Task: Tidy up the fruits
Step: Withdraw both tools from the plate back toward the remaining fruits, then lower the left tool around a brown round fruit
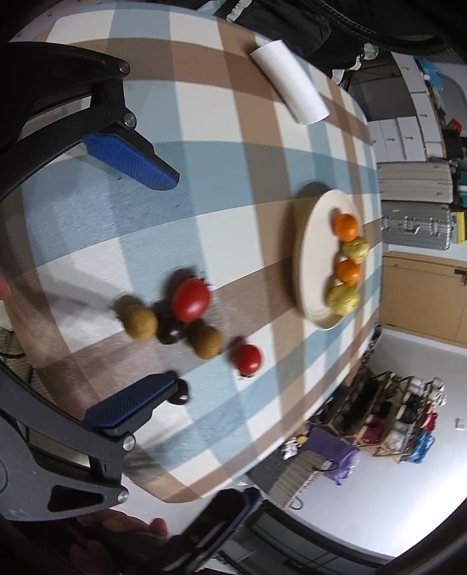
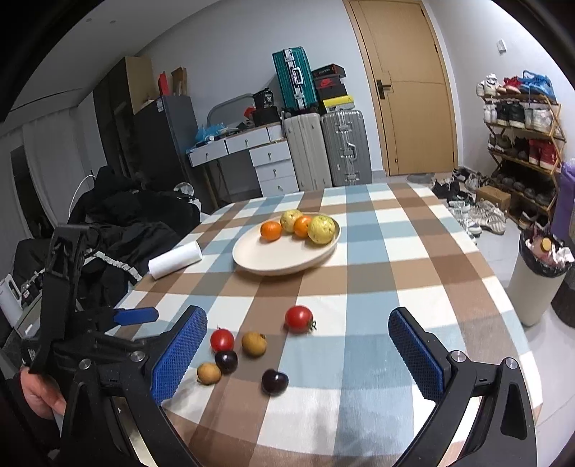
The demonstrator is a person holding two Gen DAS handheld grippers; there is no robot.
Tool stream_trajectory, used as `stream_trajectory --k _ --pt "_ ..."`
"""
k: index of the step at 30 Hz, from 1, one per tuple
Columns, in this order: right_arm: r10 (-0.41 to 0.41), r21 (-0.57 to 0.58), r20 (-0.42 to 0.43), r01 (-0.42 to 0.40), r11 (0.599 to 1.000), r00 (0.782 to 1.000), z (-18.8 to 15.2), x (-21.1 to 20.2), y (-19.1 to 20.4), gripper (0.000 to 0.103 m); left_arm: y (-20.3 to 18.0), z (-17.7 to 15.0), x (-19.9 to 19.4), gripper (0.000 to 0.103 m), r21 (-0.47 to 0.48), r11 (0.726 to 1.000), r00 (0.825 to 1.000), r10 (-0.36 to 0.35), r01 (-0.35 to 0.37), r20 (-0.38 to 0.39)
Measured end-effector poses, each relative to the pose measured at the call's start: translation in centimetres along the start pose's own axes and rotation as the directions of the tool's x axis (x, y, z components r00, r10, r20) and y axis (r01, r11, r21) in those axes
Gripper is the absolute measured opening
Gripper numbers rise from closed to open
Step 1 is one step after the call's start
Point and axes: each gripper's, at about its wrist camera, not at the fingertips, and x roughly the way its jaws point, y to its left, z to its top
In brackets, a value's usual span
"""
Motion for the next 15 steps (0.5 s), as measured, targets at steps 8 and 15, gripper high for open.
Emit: stream_trajectory --k 8,15 --pt "-0.009 0.021 -0.032 0.009 1.000 0.999 -1.2 0.4 -0.6 0.103 0.0 -1.5 1.9 0.102 0.020 1.000 0.998 -0.009 0.011 -0.061" --pt "-0.007 0.031 -0.057 0.008 0.999 0.998 -2.0 1.1 -0.7 0.103 -0.3 -1.7 2.1 0.096 0.046 0.998 0.998 -0.029 0.032 -0.059"
